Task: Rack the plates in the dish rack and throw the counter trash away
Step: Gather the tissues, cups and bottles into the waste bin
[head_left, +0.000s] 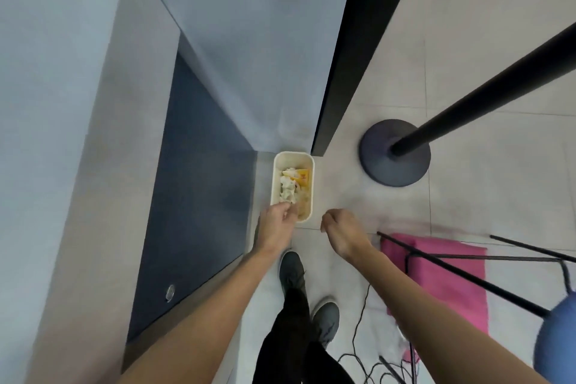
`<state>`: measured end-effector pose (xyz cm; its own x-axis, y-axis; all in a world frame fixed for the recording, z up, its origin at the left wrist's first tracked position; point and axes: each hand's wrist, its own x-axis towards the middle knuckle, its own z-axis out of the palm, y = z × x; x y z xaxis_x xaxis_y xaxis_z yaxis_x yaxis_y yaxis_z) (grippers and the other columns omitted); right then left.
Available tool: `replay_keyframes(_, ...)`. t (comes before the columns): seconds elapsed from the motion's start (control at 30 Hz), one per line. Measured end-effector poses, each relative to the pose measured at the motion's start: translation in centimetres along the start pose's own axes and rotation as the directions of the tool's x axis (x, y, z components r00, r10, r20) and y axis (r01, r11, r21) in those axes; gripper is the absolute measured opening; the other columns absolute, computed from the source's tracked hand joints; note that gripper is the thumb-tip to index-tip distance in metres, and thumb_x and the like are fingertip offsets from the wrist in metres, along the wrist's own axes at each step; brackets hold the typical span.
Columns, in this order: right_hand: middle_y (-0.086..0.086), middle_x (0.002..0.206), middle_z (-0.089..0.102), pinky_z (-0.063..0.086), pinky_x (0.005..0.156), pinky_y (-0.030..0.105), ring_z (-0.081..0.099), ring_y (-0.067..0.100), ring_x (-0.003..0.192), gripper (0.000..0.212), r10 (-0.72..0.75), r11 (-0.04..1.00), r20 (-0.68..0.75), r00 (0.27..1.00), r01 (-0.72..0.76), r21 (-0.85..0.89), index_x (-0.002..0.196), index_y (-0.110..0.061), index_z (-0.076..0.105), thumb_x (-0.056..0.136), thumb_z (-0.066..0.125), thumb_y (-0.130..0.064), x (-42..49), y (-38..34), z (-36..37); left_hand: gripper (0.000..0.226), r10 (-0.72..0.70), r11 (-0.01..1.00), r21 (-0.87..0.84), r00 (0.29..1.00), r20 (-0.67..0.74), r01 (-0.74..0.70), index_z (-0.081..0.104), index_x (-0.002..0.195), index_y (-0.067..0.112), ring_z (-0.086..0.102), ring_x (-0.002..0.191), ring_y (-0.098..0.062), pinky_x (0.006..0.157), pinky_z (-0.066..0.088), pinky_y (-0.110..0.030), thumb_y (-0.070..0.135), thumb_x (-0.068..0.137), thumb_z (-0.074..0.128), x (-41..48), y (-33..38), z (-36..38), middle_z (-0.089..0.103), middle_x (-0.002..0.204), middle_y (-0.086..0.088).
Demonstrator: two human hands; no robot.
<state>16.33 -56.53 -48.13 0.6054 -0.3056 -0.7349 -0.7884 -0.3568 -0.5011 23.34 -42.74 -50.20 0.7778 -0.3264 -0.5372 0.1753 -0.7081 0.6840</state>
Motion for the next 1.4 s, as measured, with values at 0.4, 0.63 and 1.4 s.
replay_keyframes(0.4, 0.009, 0.085, 0.069, 0.039, 0.054, 0.024, 0.053, 0.018, 0.059, 0.012, 0.054, 0.995, 0.011, 0.998, -0.055, 0.087, 0.081, -0.015, 0.067, 0.088, 0.057, -0.017, 14.9, 6.0, 4.7, 0.019, -0.038, 0.991, 0.131, 0.995, 0.096, 0.025, 0.054, 0.085, 0.029, 0.068, 0.088, -0.029, 0.065, 0.06, -0.046, 0.016, 0.09, 0.067, 14.0, -12.2, 6.7, 0.066, 0.106, -0.004)
replay_keyframes(0.63, 0.011, 0.073, 0.063, 0.034, 0.044, 0.025, 0.05, 0.02, 0.045, 0.013, 0.23, 0.931, 0.079, 0.97, -0.243, 0.273, 0.091, -0.001, 0.065, 0.091, 0.056, -0.011, 17.2, 9.2, 7.0, 0.054, -0.023, 0.878, 0.466, 0.962, 0.272, -0.111, 0.045, 0.144, 0.021, 0.055, 0.121, -0.026, 0.096, 0.048, -0.038, 0.024, 0.093, 0.065, 16.8, -15.3, 7.3, 0.046, 0.143, -0.001)
replay_keyframes(1.4, 0.018, 0.138, 0.036, 0.036, 0.081, 0.026, 0.049, 0.034, 0.118, 0.068, -0.057, 0.989, 0.001, 0.998, 0.056, -0.135, 0.148, -0.012, 0.03, 0.089, 0.063, -0.017, 24.8, 3.4, 7.2, 0.049, 0.081, 0.82, 0.526, 0.955, 0.285, -0.226, 0.043, 0.143, 0.019, 0.056, 0.113, -0.025, 0.092, 0.05, -0.044, 0.023, 0.097, 0.059, 18.2, -17.9, 5.4, 0.043, 0.139, 0.0)
